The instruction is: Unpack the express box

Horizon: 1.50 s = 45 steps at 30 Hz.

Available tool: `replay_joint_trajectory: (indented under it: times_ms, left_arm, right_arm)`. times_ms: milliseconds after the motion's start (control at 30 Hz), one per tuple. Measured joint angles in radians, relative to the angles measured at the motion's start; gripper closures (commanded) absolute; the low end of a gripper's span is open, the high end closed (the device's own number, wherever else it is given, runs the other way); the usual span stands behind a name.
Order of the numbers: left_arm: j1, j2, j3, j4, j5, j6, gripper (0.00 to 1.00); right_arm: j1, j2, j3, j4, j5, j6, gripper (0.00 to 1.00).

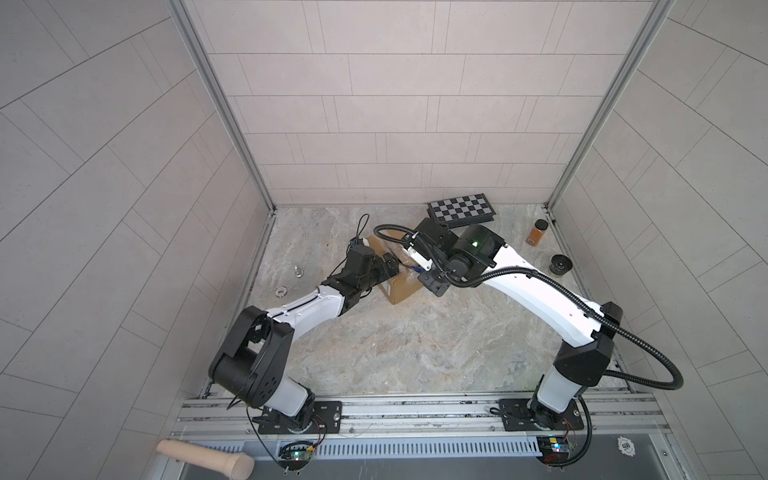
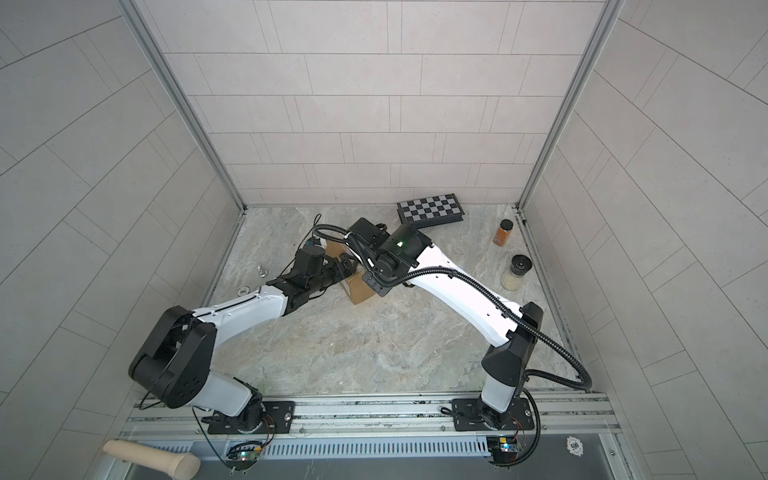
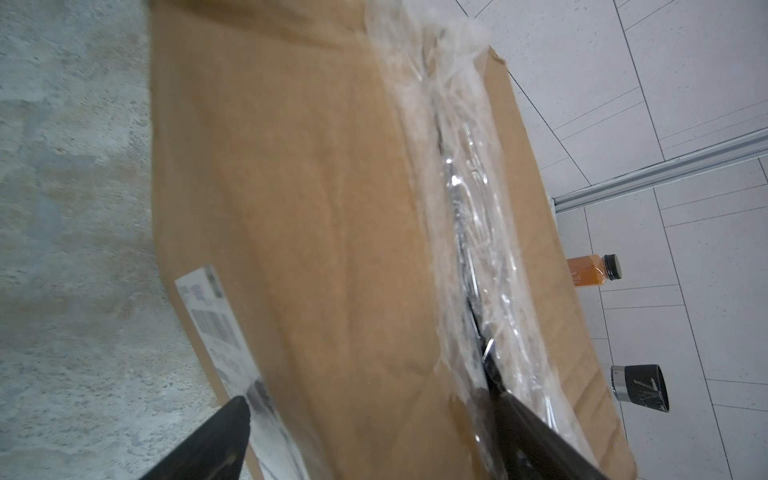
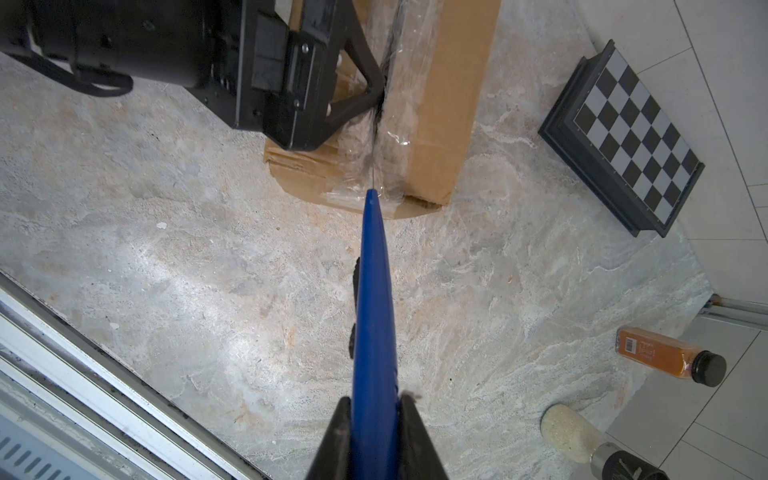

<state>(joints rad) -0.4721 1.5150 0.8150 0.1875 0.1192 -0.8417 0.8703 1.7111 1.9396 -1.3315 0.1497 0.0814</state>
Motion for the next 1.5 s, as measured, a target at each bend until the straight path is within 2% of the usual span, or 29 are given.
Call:
replay_joint_trajectory:
  times_ms: [367, 600, 933, 1167, 1500]
  left_arm:
    - [0.003, 0.000, -0.001, 0.007, 0.003, 0.000, 0.05]
    - [0.012, -0.037, -0.017, 0.011, 0.032, 0.013, 0.02]
    - [0.037, -0.172, -0.008, -0.129, 0.054, 0.075, 0.00]
    - [0.040, -0.171, 0.017, -0.226, 0.032, 0.084, 0.01]
    - [0.022, -0.146, 0.031, -0.266, 0.007, 0.082, 0.02]
  right_arm:
    - [0.000, 0.000, 0.028, -0.010, 0.001, -0.006, 1.00]
    - [-0.001, 0.011, 0.031, 0.011, 0.019, -0.020, 1.00]
    - [-0.001, 0.033, 0.039, 0.022, 0.030, -0.022, 1.00]
    - [-0.001, 0.029, 0.039, 0.004, -0.003, 0.002, 1.00]
    - [0.000, -0.132, -0.112, 0.026, -0.086, 0.021, 1.00]
